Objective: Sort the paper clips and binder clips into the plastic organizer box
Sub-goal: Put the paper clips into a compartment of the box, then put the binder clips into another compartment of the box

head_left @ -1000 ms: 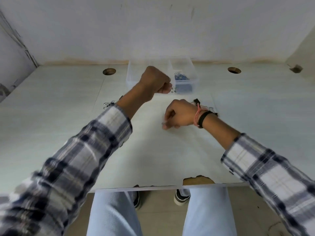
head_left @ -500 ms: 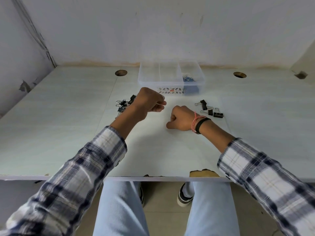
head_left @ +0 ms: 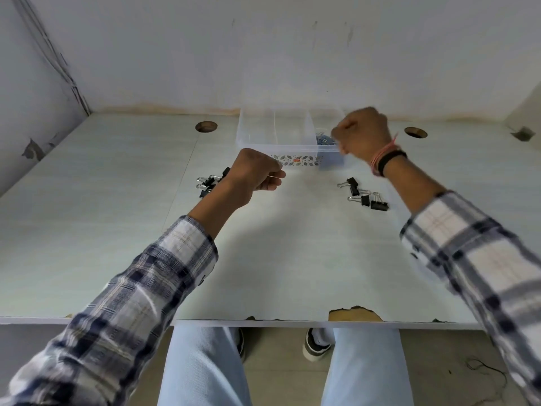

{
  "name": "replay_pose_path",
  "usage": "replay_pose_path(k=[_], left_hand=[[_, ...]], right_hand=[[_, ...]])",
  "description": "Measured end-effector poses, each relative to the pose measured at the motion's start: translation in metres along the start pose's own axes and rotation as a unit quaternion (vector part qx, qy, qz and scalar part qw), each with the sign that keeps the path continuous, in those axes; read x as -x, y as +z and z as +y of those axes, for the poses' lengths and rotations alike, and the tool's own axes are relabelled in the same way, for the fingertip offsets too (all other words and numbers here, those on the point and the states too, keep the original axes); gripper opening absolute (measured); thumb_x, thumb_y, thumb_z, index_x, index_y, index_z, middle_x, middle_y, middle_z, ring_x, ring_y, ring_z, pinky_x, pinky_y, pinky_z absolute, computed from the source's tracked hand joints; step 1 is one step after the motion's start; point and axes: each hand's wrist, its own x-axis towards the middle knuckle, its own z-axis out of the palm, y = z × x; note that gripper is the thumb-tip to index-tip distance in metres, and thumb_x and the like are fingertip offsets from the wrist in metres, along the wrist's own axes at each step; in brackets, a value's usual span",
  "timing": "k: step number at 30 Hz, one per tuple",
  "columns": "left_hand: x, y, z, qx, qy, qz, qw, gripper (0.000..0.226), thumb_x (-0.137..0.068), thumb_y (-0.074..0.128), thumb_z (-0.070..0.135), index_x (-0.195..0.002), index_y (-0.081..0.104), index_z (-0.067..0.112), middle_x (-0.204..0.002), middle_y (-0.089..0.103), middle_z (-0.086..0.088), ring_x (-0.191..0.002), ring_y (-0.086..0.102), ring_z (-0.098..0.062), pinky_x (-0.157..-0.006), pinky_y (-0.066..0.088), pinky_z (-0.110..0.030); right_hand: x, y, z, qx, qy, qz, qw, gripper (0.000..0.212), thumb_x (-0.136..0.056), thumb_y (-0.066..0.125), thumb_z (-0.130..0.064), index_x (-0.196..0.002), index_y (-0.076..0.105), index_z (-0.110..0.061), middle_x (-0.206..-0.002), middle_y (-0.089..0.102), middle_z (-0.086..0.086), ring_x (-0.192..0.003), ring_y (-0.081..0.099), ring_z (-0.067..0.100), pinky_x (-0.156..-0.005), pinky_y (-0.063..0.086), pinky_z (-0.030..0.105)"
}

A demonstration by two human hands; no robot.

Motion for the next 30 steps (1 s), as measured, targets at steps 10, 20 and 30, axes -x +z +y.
replay_pose_path(k=[10,20,30], left_hand=[[-0.010,-0.002,0.011,-0.053,0.036,-0.023,0.998,0.020,-0.094,0.068,0.008,-0.106,0.072,-0.007,-0.103,0.076,-0.022,-0.068,0.070,-0.021,-0.057,0.059,-0.025],[0.001,-0.042,-0.019,-0.279,0.067,0.077,0.955,0.020,-0.088,0.068,0.008,-0.092,0.071,-0.012,-0.075,0.064,-0.019,-0.060,0.056,-0.027,-0.062,0.051,-0.035],[0.005,-0.066,-0.008,-0.276,0.071,0.118,0.951,0.013,-0.086,0.064,0.000,-0.088,0.077,0.001,-0.085,0.076,-0.021,-0.062,0.067,-0.023,-0.055,0.058,-0.028]], right_hand=[[-0.041,-0.005,0.007,0.076,0.065,-0.056,0.993,0.019,-0.079,0.061,-0.003,-0.088,0.075,0.005,-0.080,0.075,0.022,-0.069,0.075,0.031,-0.076,0.063,0.038],[0.019,0.007,0.052,0.223,0.096,-0.281,0.929,0.045,-0.081,0.079,-0.030,-0.118,0.062,-0.013,-0.114,0.062,0.009,-0.070,0.067,0.024,-0.070,0.053,0.029],[0.031,0.014,0.040,0.127,0.013,-0.264,0.956,0.039,-0.079,0.081,-0.026,-0.116,0.069,-0.018,-0.114,0.066,0.007,-0.078,0.065,0.017,-0.090,0.055,0.035]])
